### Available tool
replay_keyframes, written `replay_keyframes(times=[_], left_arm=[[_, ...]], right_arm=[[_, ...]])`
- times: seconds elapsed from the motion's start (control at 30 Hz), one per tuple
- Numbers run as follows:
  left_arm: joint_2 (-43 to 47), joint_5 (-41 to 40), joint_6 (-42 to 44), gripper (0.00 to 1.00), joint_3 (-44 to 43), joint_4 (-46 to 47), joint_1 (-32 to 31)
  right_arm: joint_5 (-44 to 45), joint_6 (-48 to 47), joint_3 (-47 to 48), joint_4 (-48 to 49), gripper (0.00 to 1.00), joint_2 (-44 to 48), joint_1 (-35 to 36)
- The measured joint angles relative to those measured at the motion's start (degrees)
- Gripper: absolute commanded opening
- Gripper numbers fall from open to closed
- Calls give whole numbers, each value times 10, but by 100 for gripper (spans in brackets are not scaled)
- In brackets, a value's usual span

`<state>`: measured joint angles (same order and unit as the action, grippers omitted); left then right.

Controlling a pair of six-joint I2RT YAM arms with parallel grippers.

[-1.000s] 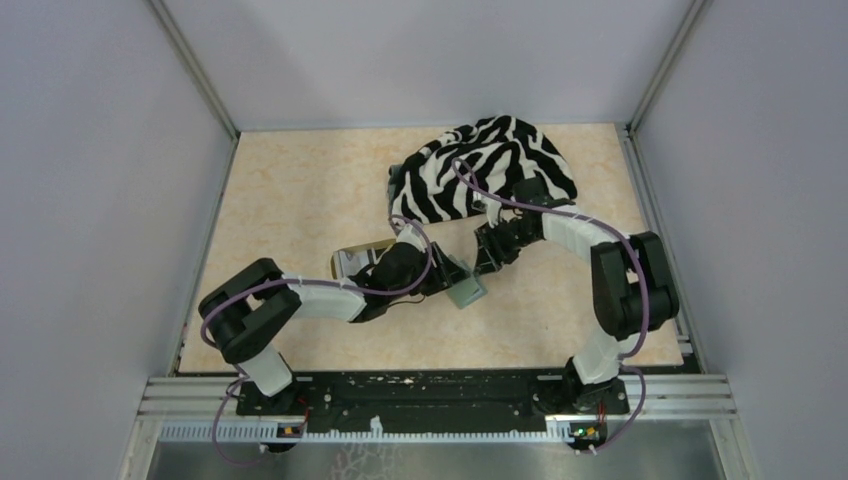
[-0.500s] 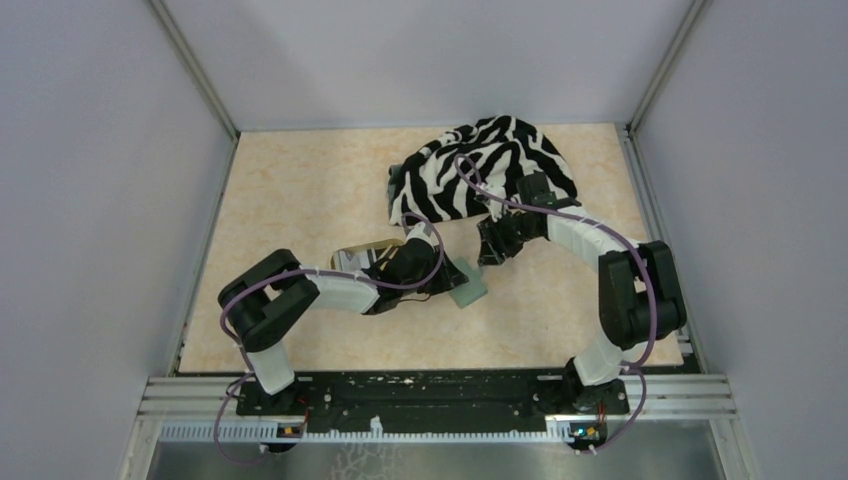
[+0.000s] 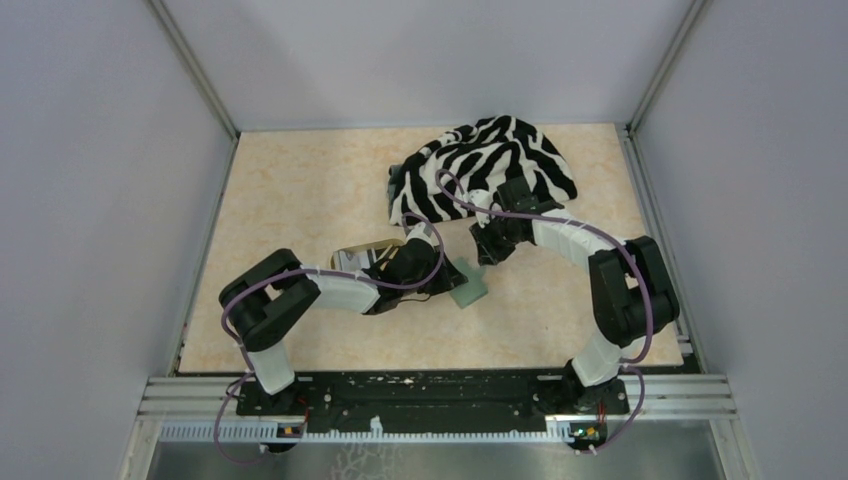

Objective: Put the credit cards into the card holder
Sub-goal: Close the card holder at the center of the board.

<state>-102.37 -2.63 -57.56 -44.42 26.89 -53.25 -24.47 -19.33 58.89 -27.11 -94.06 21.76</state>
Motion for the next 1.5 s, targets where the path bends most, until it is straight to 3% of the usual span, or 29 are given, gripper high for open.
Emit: replay_keyframes(times=[0.17, 0.57, 0.87, 1.13, 1.27, 1.5], left_arm=[[0, 2, 2, 30, 0, 0, 0], [-24, 83, 16, 29, -11, 26, 4], [-64, 137, -6, 31, -22, 93, 9], [15, 139, 14, 31, 35, 101, 10], [54, 137, 35, 28, 36, 101, 10], [28, 133, 52, 10, 23, 70, 18]], right_arm=[[13, 0, 0, 2, 0, -2, 0], [-58, 0, 9, -4, 0, 5, 0], [-131, -42, 79, -46, 1, -62, 0], [-137, -87, 62, -55, 4, -47, 0], [-141, -107, 62, -56, 5, -45, 0], [-149, -124, 59, -59, 5, -45, 0]])
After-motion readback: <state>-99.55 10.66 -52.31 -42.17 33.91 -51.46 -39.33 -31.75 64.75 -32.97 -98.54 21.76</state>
